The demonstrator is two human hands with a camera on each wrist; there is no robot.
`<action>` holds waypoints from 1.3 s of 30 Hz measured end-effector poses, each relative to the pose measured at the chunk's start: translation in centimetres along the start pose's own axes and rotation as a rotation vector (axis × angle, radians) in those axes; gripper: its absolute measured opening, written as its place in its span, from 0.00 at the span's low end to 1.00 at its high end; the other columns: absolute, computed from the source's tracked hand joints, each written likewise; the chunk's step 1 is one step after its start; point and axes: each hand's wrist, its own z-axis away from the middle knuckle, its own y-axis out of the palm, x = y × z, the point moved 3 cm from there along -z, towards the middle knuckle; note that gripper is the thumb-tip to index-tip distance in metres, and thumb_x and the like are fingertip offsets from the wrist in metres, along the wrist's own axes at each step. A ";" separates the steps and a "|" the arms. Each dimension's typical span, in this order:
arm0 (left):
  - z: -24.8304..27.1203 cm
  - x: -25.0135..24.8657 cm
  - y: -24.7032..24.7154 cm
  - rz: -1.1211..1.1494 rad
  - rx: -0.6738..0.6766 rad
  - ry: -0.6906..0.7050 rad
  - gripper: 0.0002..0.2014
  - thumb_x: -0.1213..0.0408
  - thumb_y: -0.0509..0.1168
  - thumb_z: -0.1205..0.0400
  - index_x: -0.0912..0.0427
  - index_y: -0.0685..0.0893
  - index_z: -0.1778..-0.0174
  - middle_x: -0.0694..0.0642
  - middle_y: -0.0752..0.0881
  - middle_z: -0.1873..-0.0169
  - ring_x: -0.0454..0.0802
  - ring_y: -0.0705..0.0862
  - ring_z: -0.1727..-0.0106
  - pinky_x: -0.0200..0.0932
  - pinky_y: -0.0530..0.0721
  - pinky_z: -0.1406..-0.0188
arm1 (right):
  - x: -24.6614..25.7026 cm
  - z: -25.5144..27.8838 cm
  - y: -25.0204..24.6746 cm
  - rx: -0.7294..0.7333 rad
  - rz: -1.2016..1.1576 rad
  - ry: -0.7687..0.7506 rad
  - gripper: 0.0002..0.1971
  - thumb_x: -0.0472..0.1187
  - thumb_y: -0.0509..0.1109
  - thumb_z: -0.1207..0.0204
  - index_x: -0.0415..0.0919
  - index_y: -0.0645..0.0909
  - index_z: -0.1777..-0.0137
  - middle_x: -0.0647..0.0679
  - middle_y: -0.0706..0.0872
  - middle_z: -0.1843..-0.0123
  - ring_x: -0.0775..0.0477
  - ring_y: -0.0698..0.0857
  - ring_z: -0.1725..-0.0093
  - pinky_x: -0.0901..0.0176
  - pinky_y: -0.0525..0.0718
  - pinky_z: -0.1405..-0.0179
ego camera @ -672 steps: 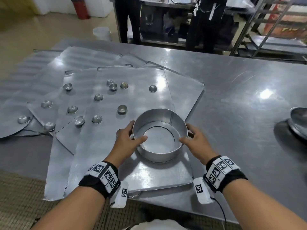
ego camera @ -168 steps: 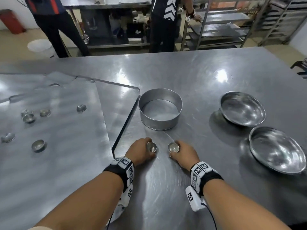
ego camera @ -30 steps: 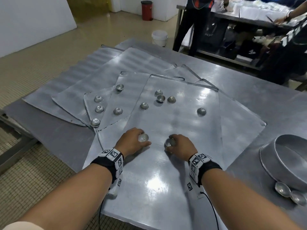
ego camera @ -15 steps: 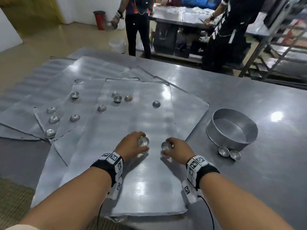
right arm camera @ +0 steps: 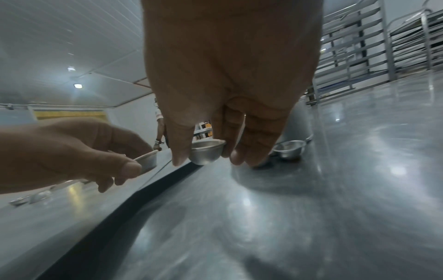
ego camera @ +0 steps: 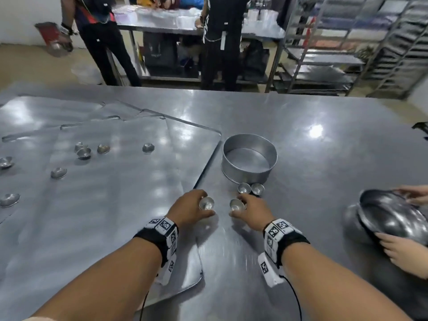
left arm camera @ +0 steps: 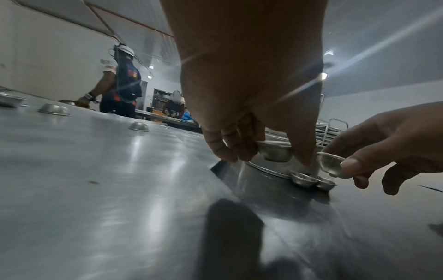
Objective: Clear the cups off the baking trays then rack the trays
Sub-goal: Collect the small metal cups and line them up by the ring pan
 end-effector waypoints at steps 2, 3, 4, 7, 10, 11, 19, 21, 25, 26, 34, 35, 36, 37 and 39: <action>-0.8 -1.1 1.3 -0.005 0.020 0.034 0.22 0.43 0.77 0.27 0.50 0.82 0.43 0.48 0.84 0.49 0.47 0.81 0.49 0.42 0.73 0.55 | -1.8 0.3 -0.7 -0.013 -0.016 0.038 0.29 0.58 0.80 0.31 0.52 0.80 0.32 0.48 0.88 0.38 0.42 0.86 0.40 0.52 0.83 0.41; -1.2 -1.6 1.8 -0.008 0.035 0.046 0.22 0.43 0.77 0.27 0.49 0.82 0.43 0.48 0.84 0.49 0.48 0.81 0.49 0.42 0.73 0.54 | -2.6 0.5 -0.9 -0.016 -0.028 0.056 0.29 0.57 0.81 0.31 0.53 0.80 0.30 0.48 0.88 0.37 0.43 0.86 0.39 0.52 0.82 0.41; -1.6 -2.1 2.4 -0.013 0.052 0.053 0.24 0.42 0.77 0.27 0.49 0.83 0.41 0.48 0.84 0.47 0.49 0.82 0.47 0.43 0.75 0.52 | -3.4 0.6 -1.1 -0.018 -0.038 0.073 0.30 0.56 0.81 0.31 0.54 0.80 0.29 0.48 0.87 0.36 0.43 0.86 0.38 0.52 0.82 0.39; -2.4 -3.4 3.8 -0.032 0.096 0.067 0.27 0.43 0.77 0.27 0.50 0.83 0.34 0.52 0.85 0.43 0.52 0.84 0.44 0.44 0.78 0.47 | -5.4 0.7 -1.7 -0.027 -0.034 0.100 0.32 0.56 0.81 0.31 0.54 0.79 0.27 0.48 0.87 0.32 0.43 0.85 0.34 0.53 0.81 0.35; -3.3 -4.1 5.2 -0.042 0.129 0.065 0.29 0.44 0.76 0.26 0.52 0.82 0.32 0.54 0.86 0.40 0.54 0.84 0.41 0.46 0.79 0.46 | -7.0 0.8 -2.1 -0.031 -0.039 0.131 0.30 0.54 0.81 0.30 0.50 0.80 0.28 0.48 0.87 0.32 0.42 0.84 0.33 0.54 0.80 0.35; -3.5 -4.2 5.6 -0.047 0.140 0.058 0.29 0.44 0.75 0.26 0.52 0.81 0.31 0.54 0.85 0.40 0.55 0.84 0.40 0.46 0.79 0.45 | -7.4 0.8 -2.3 -0.031 -0.045 0.145 0.30 0.54 0.81 0.29 0.50 0.80 0.28 0.48 0.87 0.32 0.41 0.84 0.33 0.53 0.80 0.35; -4.9 -5.6 8.0 -0.054 0.159 0.024 0.21 0.45 0.74 0.27 0.52 0.83 0.43 0.52 0.86 0.46 0.52 0.85 0.45 0.47 0.80 0.49 | -9.6 -0.3 -2.5 -0.025 -0.059 0.159 0.29 0.52 0.82 0.33 0.53 0.80 0.32 0.49 0.89 0.37 0.43 0.87 0.39 0.52 0.83 0.39; -5.1 -5.8 8.5 -0.046 0.156 0.013 0.23 0.46 0.74 0.27 0.52 0.82 0.41 0.52 0.86 0.45 0.52 0.85 0.45 0.45 0.79 0.50 | -10.0 -0.8 -2.4 -0.009 -0.070 0.145 0.30 0.50 0.82 0.32 0.53 0.80 0.29 0.49 0.88 0.34 0.43 0.86 0.36 0.53 0.82 0.37; -5.7 -6.3 9.1 -0.040 0.148 0.006 0.24 0.48 0.76 0.28 0.51 0.82 0.38 0.53 0.85 0.45 0.54 0.84 0.44 0.47 0.79 0.49 | -10.3 -1.6 -2.0 0.008 -0.069 0.114 0.33 0.49 0.81 0.30 0.50 0.77 0.24 0.48 0.84 0.28 0.43 0.82 0.30 0.53 0.79 0.32; -5.8 -6.5 9.2 -0.032 0.138 0.005 0.25 0.47 0.76 0.29 0.50 0.81 0.37 0.54 0.85 0.44 0.54 0.84 0.44 0.48 0.80 0.48 | -10.2 -1.9 -2.0 0.005 -0.072 0.100 0.33 0.49 0.80 0.30 0.49 0.78 0.24 0.48 0.85 0.29 0.42 0.83 0.30 0.53 0.80 0.32; -6.0 -6.5 9.1 0.070 0.036 -0.106 0.26 0.43 0.77 0.33 0.53 0.80 0.46 0.47 0.84 0.57 0.47 0.83 0.56 0.49 0.82 0.56 | -10.7 -2.6 -1.3 -0.115 -0.144 0.068 0.27 0.57 0.79 0.35 0.54 0.80 0.35 0.53 0.87 0.43 0.47 0.86 0.44 0.52 0.84 0.42; -6.0 -6.4 9.2 0.070 0.031 -0.118 0.25 0.42 0.76 0.33 0.53 0.81 0.48 0.47 0.84 0.58 0.47 0.83 0.57 0.51 0.83 0.56 | -10.9 -2.6 -1.2 -0.125 -0.149 0.066 0.26 0.57 0.79 0.34 0.55 0.81 0.37 0.53 0.87 0.44 0.47 0.86 0.45 0.52 0.84 0.43; -5.9 -6.3 9.2 0.070 0.025 -0.122 0.24 0.42 0.76 0.33 0.53 0.81 0.49 0.47 0.84 0.58 0.47 0.83 0.57 0.51 0.84 0.56 | -10.9 -2.7 -1.2 -0.132 -0.151 0.061 0.24 0.58 0.79 0.33 0.55 0.81 0.38 0.54 0.87 0.45 0.48 0.86 0.45 0.52 0.84 0.43; -5.9 -6.3 9.4 0.071 0.019 -0.121 0.24 0.41 0.75 0.32 0.53 0.81 0.50 0.47 0.84 0.58 0.47 0.83 0.57 0.52 0.84 0.56 | -11.0 -2.7 -1.1 -0.139 -0.151 0.052 0.23 0.58 0.79 0.32 0.54 0.82 0.38 0.54 0.87 0.45 0.48 0.86 0.46 0.52 0.84 0.44; -5.9 -6.5 9.5 0.080 0.002 -0.106 0.23 0.42 0.74 0.31 0.53 0.82 0.49 0.47 0.84 0.57 0.47 0.82 0.57 0.51 0.83 0.55 | -11.0 -3.0 -1.1 -0.150 -0.153 0.030 0.21 0.56 0.79 0.31 0.52 0.83 0.39 0.52 0.87 0.46 0.47 0.85 0.46 0.54 0.83 0.45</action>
